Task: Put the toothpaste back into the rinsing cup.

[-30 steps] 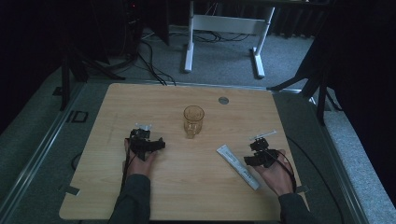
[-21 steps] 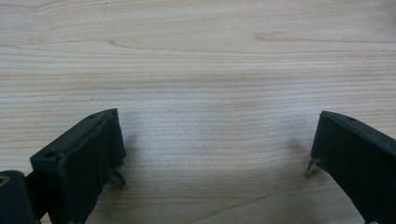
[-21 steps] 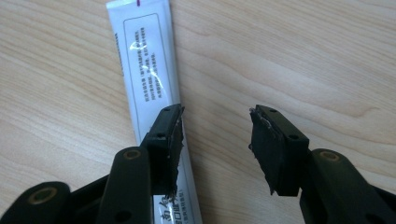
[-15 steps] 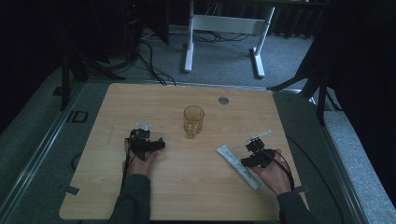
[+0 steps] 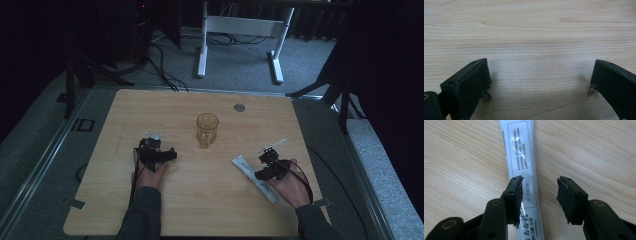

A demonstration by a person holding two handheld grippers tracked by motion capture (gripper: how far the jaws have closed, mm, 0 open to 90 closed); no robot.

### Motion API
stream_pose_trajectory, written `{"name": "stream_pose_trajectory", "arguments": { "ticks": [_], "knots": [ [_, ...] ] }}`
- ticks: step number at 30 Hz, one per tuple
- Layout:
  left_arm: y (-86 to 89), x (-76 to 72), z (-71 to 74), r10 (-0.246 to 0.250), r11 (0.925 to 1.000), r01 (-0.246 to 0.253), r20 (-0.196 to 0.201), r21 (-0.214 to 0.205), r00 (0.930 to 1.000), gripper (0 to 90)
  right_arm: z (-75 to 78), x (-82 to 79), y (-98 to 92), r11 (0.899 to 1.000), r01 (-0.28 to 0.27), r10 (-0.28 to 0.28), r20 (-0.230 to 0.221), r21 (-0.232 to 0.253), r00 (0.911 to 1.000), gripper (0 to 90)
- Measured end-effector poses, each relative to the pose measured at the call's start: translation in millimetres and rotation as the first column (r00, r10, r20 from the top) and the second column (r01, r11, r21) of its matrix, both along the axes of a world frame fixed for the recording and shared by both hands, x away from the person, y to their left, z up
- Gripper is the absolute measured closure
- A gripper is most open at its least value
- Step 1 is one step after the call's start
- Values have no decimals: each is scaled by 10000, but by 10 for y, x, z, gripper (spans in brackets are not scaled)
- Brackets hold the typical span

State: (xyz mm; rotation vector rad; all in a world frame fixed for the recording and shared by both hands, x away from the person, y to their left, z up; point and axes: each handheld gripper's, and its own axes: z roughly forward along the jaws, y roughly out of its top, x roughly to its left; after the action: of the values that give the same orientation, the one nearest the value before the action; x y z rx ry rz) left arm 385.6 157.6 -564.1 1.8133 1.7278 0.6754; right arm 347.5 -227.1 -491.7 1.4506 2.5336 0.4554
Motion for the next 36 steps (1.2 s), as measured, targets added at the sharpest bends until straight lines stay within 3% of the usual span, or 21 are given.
{"name": "stream_pose_trajectory", "arguments": {
  "ticks": [10,36],
  "knots": [
    [0,0,0,0,10000,0,0,-1,10000,20,-12,5,97,9989,-457,454,-267,-142,9986,554],
    [0,0,0,2,10000,-2,2,-2,10000,20,-68,37,206,9960,-845,824,-698,-274,9942,584]
  ]
}}
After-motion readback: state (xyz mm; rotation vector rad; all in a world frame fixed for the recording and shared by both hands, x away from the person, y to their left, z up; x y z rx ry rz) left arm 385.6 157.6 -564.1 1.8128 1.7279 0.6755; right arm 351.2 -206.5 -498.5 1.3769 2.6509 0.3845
